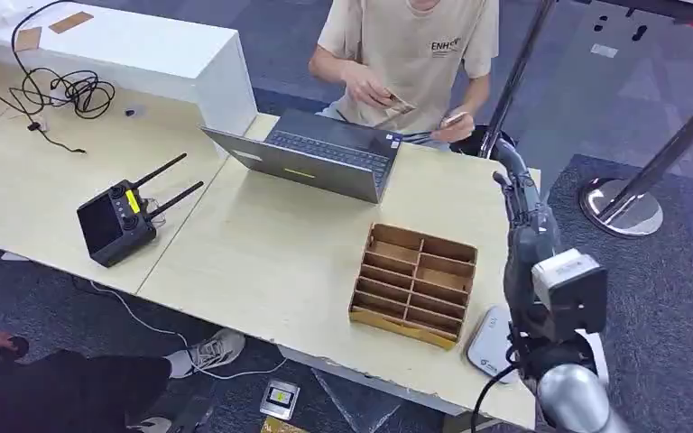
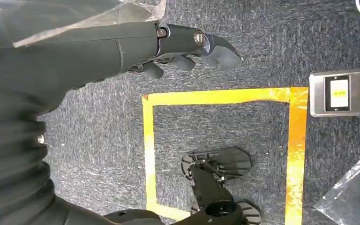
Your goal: Pass the card to the sensor for recognition and then transmit it.
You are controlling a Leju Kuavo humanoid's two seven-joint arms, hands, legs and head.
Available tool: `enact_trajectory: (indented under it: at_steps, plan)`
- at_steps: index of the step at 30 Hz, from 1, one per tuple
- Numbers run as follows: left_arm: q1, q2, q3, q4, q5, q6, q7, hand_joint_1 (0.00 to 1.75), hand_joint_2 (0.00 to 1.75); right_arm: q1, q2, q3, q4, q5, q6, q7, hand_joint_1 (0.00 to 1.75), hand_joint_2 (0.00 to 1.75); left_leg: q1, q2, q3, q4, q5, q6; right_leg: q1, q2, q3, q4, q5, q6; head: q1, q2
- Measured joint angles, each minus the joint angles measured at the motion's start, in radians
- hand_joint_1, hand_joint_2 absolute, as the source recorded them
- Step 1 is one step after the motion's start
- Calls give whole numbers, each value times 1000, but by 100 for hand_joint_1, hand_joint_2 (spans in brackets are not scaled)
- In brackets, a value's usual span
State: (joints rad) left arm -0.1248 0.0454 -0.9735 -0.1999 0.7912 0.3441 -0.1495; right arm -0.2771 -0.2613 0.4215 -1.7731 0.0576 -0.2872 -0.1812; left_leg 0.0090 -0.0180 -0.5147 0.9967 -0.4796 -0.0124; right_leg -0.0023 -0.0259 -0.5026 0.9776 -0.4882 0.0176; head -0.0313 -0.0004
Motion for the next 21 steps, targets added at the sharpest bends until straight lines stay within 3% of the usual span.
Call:
enact_trajectory:
  at_steps: [12,21]
  plan:
    - [0,2,1,0,1,0,37,0,175,43,0,-1,-11,-13,4,-11,0,0,0,0,0,0,0,0,0,0,0,0,0,0,0,0]
    - [0,2,1,0,0,0,37,0,175,44,0,3,-10,121,-8,37,0,0,0,0,0,0,0,0,0,0,0,0,0,0,0,0]
